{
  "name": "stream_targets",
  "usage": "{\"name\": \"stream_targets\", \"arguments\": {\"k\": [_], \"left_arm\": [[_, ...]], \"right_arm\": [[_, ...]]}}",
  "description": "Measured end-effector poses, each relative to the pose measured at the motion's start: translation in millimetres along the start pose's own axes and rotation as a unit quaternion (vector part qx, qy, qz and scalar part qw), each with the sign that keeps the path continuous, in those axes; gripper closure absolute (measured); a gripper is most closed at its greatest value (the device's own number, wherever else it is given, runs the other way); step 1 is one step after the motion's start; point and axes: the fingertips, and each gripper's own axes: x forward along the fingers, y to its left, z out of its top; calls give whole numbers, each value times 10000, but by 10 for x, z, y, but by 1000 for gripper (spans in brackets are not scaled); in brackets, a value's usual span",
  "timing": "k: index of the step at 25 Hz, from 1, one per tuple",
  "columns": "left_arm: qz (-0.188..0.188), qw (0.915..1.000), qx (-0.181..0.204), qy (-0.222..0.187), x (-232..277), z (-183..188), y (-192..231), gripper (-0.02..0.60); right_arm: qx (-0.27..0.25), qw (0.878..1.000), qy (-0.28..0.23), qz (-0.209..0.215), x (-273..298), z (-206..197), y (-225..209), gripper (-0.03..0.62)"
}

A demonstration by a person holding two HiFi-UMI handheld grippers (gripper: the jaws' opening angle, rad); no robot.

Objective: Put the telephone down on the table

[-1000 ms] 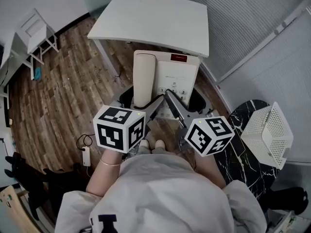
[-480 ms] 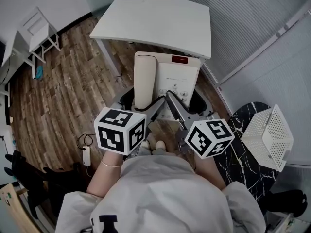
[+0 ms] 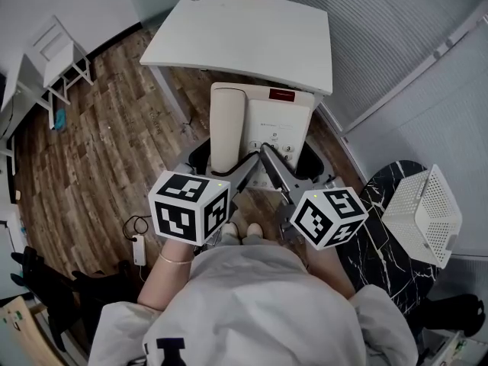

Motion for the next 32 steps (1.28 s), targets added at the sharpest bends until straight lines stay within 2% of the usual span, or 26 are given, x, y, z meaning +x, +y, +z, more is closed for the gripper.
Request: {"name": "stream_targets", "arguments": {"k": [18,27,32], "left_arm": [[-192,9996,162,96,-71,17,348,222],[-212,9994,228,139,255,146,430,222],[-161,9995,258,78,550,348,484,222]], "right_arm": [[50,9996,-121,-231,253,-92,212,273],[82,9995,-134,-271,472,-10,-53,273],[62,9996,-163,-213,686,157,-298,273]]}}
